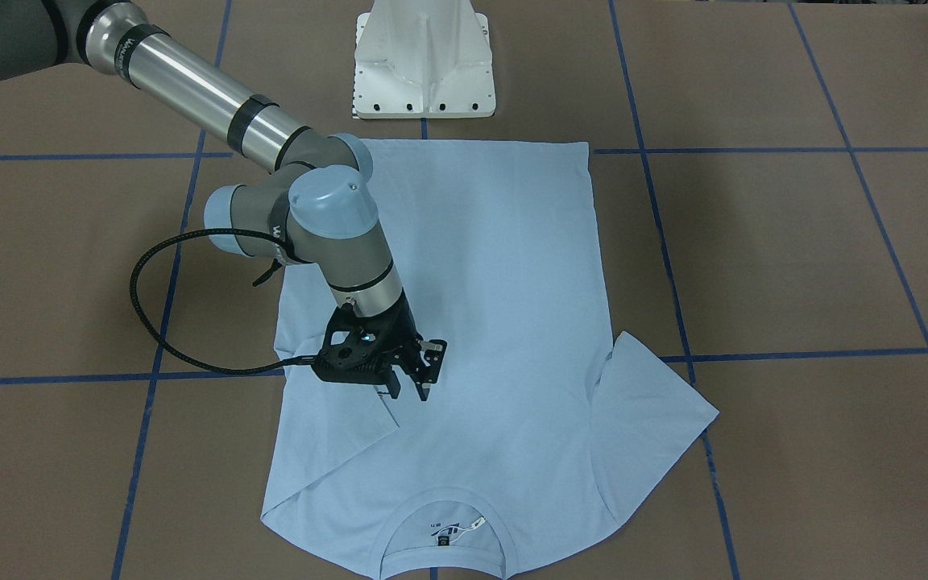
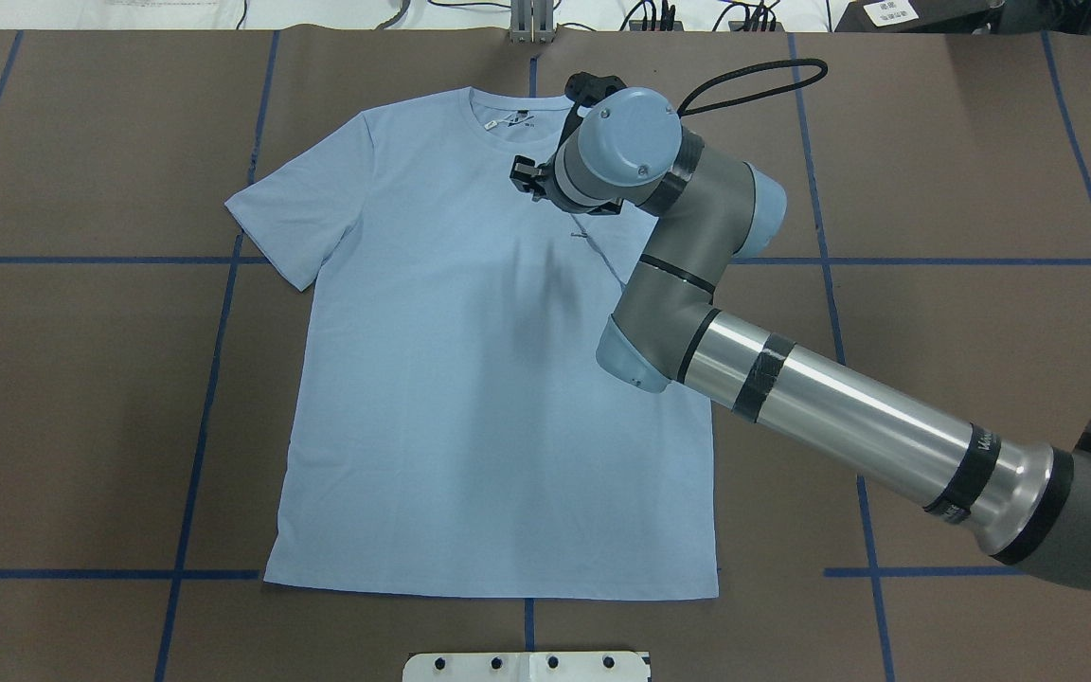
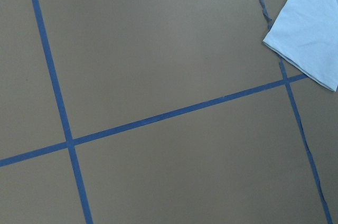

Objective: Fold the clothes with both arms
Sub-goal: 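Fold the grasped sleeve inward across the shirt body with the right gripper, then grasp the other sleeve with the left gripper while the right gripper holds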

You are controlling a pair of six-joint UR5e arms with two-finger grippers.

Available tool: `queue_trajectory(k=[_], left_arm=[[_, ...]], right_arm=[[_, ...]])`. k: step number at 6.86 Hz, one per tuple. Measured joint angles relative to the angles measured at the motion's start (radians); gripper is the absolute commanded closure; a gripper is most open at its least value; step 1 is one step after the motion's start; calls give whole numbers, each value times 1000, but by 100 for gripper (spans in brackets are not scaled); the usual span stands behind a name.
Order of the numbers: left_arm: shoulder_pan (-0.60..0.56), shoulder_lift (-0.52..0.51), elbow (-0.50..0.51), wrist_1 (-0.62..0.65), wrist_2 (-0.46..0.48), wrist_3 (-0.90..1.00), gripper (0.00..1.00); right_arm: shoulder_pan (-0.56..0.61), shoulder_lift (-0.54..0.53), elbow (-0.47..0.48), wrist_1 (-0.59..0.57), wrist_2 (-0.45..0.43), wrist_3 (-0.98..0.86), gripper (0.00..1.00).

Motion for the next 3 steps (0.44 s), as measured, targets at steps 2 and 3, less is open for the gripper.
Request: queue_trajectory(k=[2, 3], left_arm=[[162, -44, 22, -236, 24, -359, 0], [250, -104, 69, -323, 69, -506, 1]], right_arm=[[-16, -26, 86, -3, -2, 8, 0], [-18, -81, 161, -6, 18, 9, 0]])
